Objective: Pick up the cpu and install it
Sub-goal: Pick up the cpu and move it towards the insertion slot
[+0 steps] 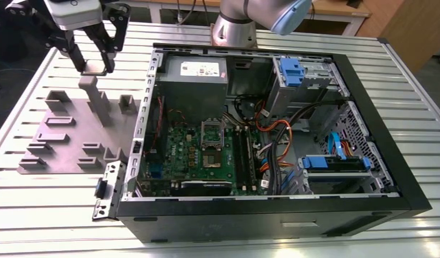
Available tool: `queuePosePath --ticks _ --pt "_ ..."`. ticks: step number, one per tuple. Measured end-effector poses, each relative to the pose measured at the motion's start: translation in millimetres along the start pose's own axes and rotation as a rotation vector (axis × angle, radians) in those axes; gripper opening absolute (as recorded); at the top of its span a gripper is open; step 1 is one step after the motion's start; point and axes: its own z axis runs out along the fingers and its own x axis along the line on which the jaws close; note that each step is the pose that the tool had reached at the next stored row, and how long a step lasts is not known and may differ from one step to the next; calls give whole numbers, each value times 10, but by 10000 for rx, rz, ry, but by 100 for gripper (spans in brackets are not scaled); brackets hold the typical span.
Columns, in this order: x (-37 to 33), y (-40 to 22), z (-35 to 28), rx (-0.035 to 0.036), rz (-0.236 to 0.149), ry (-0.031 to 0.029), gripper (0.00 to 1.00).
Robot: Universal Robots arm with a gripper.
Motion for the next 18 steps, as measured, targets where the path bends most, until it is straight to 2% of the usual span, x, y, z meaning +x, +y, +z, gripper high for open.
queuePosePath --ticks 4,18 --pt "-44 -6 0 0 2 0 47" --pt "-46 -45 -1 0 2 0 47"
